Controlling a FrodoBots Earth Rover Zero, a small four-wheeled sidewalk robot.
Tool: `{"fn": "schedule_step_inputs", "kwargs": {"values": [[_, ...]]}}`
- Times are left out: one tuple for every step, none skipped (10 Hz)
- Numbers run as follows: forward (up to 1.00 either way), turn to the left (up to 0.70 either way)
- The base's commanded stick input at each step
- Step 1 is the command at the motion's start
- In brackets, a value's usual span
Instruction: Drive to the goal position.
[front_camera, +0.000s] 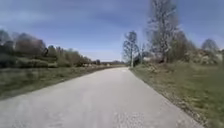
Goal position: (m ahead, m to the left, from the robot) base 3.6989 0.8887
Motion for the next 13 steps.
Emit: {"fn": "schedule_step_inputs", "kwargs": {"values": [[0.85,0.0],[0.85,0.0],[0.85,0.0],[0.85,0.0],[0.85,0.0],[0.85,0.0],[0.85,0.0],[0.85,0.0],[0.85,0.0],[0.85,0.0],[0.85,0.0],[0.85,0.0],[0.85,0.0]]}}
